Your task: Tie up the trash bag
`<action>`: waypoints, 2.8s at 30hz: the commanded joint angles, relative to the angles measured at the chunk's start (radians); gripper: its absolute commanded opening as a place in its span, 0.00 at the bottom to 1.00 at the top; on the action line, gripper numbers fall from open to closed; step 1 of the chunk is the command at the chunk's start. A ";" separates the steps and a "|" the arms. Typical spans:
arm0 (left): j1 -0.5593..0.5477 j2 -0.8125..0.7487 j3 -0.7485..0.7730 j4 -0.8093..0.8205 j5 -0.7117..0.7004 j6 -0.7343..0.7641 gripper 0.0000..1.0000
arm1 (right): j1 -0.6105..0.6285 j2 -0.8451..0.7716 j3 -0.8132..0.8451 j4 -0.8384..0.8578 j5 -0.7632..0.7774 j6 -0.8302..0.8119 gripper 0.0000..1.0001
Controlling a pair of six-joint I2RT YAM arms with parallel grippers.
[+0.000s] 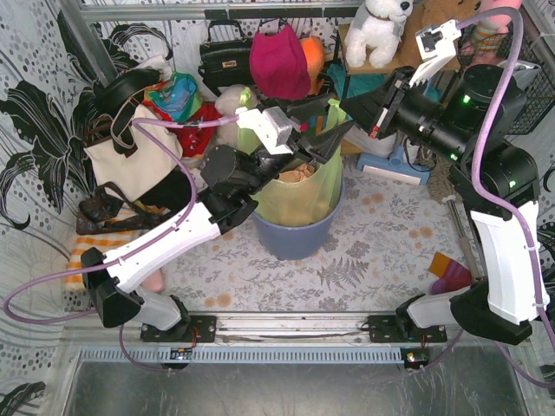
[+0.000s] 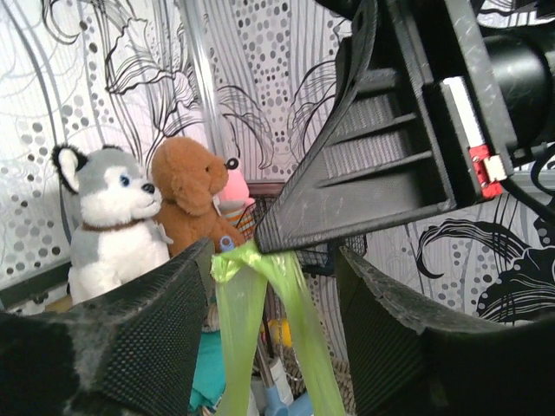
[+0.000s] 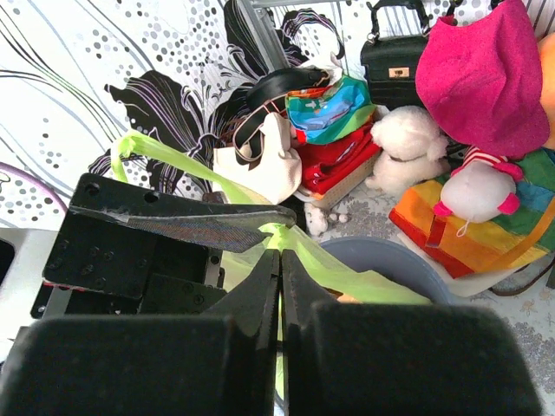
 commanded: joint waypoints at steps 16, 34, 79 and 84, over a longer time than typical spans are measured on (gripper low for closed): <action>0.035 0.029 0.066 -0.025 0.047 -0.070 0.49 | 0.004 -0.040 -0.021 0.065 -0.017 0.020 0.00; 0.046 0.028 0.078 -0.015 0.107 -0.105 0.27 | 0.004 -0.053 -0.055 0.087 -0.025 0.026 0.00; 0.048 0.002 0.081 -0.075 0.206 -0.097 0.00 | 0.004 -0.030 -0.015 0.159 -0.067 -0.079 0.34; 0.048 -0.031 0.040 -0.073 0.253 -0.093 0.00 | 0.005 0.023 0.025 0.242 -0.217 -0.184 0.44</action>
